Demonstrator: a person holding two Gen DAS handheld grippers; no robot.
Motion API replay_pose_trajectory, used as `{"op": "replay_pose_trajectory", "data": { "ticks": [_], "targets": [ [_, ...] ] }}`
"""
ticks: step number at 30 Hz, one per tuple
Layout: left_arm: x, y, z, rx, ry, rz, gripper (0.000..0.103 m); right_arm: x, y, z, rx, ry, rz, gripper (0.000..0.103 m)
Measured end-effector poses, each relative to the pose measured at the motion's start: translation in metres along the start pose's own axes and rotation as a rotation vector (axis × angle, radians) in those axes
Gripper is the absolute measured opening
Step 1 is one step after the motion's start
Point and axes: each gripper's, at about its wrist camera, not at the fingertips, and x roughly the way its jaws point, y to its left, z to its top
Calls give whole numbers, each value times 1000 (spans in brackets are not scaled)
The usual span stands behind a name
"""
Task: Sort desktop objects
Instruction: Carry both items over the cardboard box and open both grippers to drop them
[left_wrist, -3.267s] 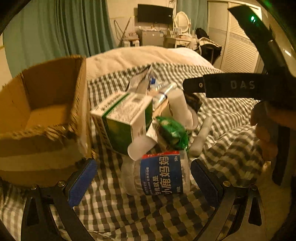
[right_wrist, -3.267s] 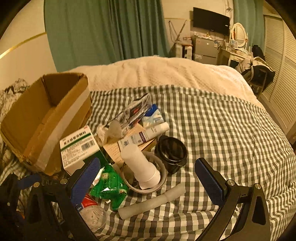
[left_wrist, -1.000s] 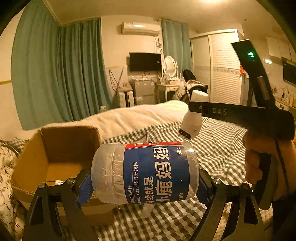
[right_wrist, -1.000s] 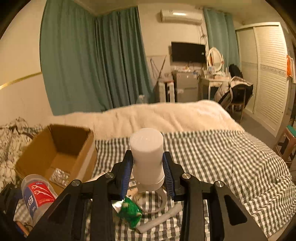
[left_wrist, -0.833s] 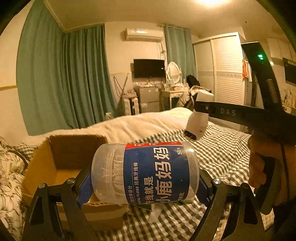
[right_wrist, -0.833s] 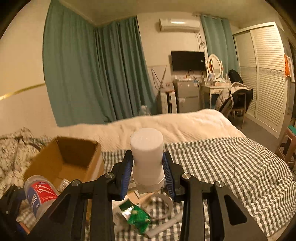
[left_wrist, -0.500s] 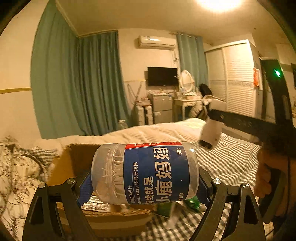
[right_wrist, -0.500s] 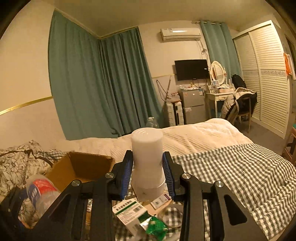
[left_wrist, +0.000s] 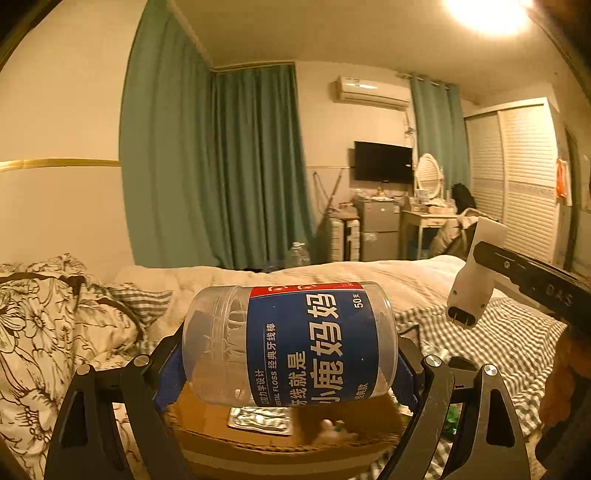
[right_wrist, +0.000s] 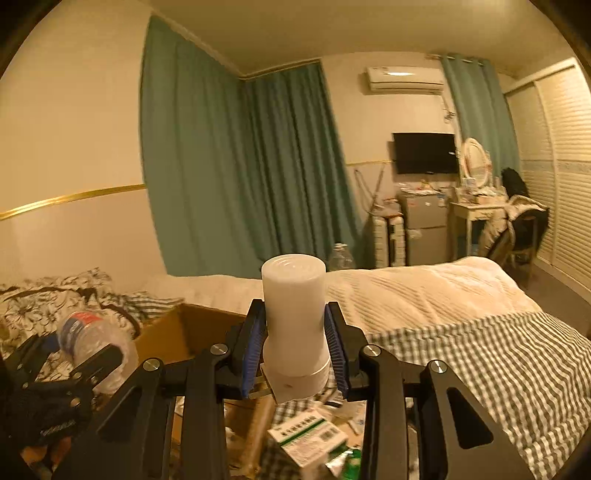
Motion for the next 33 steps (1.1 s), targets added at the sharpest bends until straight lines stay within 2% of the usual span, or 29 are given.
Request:
{"op": "replay_pose_trajectory", "data": {
  "ticks": [10,18,25,33],
  "targets": [
    [14,26,-2,-37,18,77,90,28,37,-8,-63,38,111,32],
    [43,41,-11,-38,60,128,90,62,56,-28,-111,121,165,32],
    [87,50,-27,-41,179,123,89,100,53,-52,-102,237,189,32],
    [114,47,-40,-27,266,114,90,134,56,-79,-125,353,210,32]
  ]
}}
